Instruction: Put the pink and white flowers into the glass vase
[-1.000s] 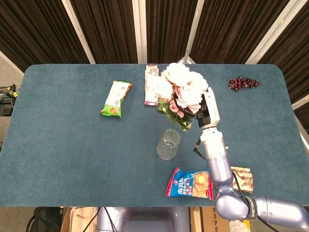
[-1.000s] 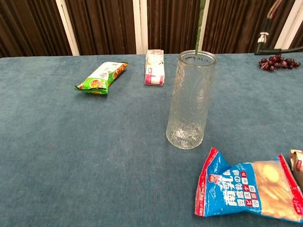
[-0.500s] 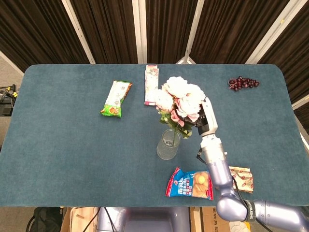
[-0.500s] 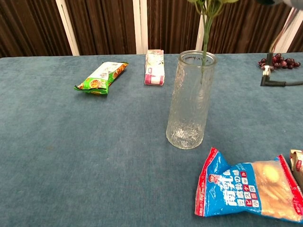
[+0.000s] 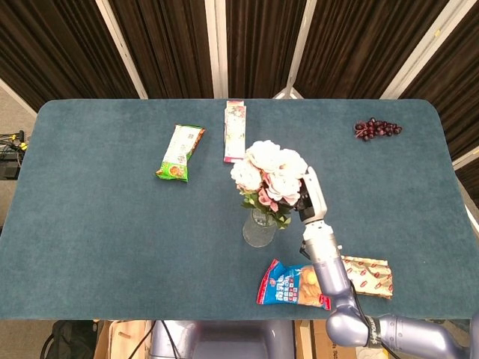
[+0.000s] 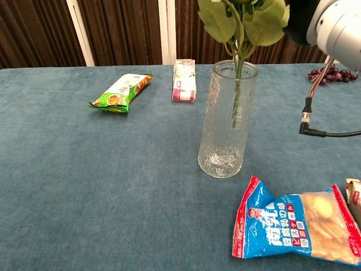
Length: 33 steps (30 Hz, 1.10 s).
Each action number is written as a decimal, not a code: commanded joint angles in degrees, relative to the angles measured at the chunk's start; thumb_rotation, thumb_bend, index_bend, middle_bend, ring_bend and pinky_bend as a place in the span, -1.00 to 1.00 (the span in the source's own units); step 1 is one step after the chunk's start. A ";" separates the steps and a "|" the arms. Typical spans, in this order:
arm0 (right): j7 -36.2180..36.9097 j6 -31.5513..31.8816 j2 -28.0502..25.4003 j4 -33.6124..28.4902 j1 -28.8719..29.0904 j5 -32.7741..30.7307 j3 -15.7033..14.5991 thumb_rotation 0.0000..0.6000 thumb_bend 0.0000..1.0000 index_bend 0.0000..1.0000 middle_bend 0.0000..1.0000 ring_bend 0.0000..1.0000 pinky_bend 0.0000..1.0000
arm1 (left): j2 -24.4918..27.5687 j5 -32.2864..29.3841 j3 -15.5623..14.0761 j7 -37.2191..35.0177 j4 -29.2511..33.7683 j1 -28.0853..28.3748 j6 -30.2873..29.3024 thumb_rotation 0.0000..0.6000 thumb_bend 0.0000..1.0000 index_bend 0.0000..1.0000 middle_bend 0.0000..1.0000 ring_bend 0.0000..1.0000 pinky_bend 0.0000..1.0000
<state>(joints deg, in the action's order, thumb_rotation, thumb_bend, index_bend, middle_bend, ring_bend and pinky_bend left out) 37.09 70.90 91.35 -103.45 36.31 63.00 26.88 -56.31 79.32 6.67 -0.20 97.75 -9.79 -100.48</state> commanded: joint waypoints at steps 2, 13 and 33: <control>0.43 -0.54 1.74 2.12 -0.07 0.28 -0.75 1.00 -0.26 0.14 0.00 0.20 -0.25 | 0.10 -0.11 0.03 -0.17 -0.05 -0.05 0.06 1.00 -0.61 -0.70 -1.00 -1.00 -1.00; 2.24 -4.74 2.04 4.31 -0.44 0.12 -1.34 1.00 -0.46 -0.04 -0.09 -0.11 -0.55 | 0.11 0.26 -0.07 -0.24 -0.01 -0.10 -0.09 1.00 -0.61 -0.70 -1.00 -1.00 -1.00; 13.30 -16.66 -15.65 -1.22 -5.30 12.21 -7.81 1.00 -0.74 -0.64 -0.71 -0.70 -0.91 | 0.08 0.07 -0.25 0.55 0.48 0.49 1.22 1.00 -0.61 -0.70 -1.00 -1.00 -1.00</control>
<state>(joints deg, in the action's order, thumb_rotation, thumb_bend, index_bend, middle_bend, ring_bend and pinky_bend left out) 49.47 55.49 77.73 -103.97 31.97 73.93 20.45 -56.22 79.37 6.42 0.33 98.22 -9.31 -99.27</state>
